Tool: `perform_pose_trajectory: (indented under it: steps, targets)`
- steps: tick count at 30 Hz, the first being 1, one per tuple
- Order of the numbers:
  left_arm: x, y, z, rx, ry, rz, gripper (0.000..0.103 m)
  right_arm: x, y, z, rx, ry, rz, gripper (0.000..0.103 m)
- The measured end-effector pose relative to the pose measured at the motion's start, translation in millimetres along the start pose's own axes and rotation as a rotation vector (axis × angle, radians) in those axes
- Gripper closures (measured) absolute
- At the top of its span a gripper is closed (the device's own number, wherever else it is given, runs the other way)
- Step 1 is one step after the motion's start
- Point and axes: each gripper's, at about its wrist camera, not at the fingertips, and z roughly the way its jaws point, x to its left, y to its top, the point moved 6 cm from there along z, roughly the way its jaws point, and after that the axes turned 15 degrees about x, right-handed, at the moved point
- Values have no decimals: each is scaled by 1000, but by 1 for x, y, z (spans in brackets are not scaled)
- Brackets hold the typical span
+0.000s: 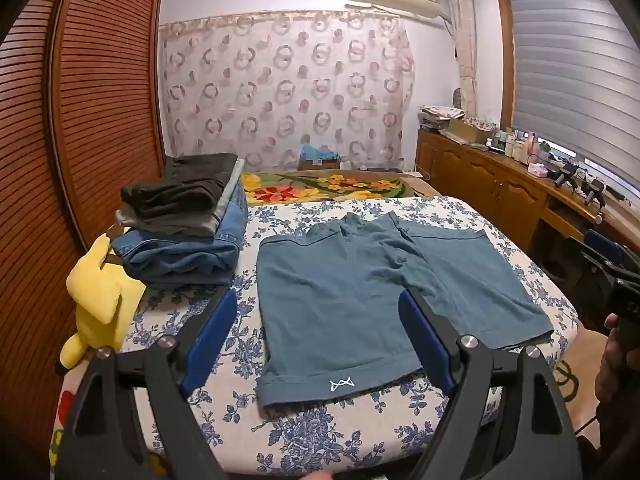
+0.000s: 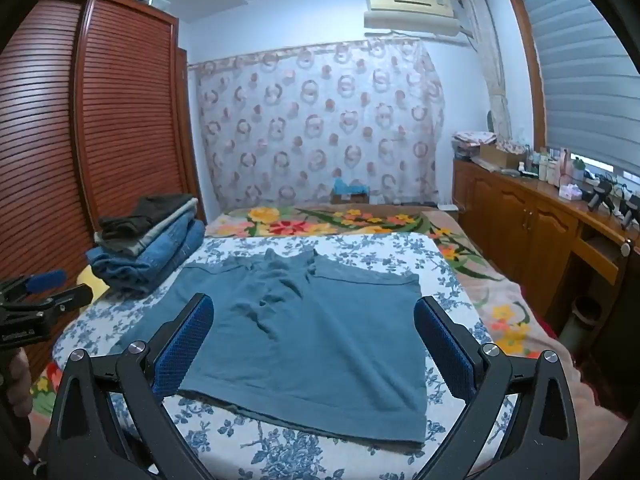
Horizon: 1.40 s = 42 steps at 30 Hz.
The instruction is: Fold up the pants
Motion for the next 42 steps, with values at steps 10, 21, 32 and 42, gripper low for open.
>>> perform_pose_trajectory:
  steps: [10, 21, 32, 42]
  targets:
    - [0, 0, 0, 8, -8, -6, 19, 4, -2, 0, 2, -5, -10, 1]
    - [2, -2, 4, 8, -10, -8, 19, 4, -3, 0, 1, -6, -13, 1]
    - [6, -6, 5, 0, -11, -12, 19, 4, -3, 0, 2, -4, -12, 1]
    - [5, -5, 0, -6, -9, -18, 19, 4, -3, -1, 2, -5, -12, 1]
